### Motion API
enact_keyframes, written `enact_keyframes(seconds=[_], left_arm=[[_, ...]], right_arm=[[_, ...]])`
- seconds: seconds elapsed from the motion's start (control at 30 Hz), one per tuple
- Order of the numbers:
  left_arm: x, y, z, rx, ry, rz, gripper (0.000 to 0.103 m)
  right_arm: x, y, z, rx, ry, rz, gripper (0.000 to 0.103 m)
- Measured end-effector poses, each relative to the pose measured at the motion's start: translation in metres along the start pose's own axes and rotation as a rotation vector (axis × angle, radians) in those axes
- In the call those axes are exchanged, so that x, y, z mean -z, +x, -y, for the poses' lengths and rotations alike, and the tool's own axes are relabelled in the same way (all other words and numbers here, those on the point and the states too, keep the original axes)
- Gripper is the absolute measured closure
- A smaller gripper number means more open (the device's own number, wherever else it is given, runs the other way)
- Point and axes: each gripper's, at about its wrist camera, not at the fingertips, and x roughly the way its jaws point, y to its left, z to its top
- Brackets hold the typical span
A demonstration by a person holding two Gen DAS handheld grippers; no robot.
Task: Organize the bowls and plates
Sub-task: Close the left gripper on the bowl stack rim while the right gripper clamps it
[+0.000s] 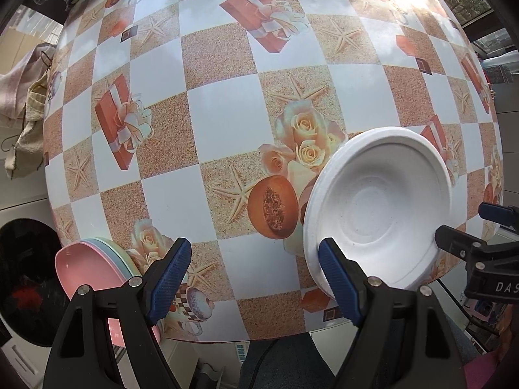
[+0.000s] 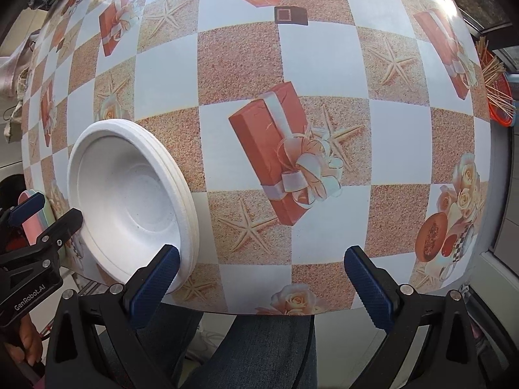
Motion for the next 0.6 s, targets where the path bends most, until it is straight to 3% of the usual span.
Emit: enact_keyframes(seconds=[0.6], left_arm=[[-0.005,0.019,0.021,-0.011,-0.003,0.033,0.020]], right_arm=[[-0.011,0.022,-0.007,0.052,-0.013,0.032,0.001]])
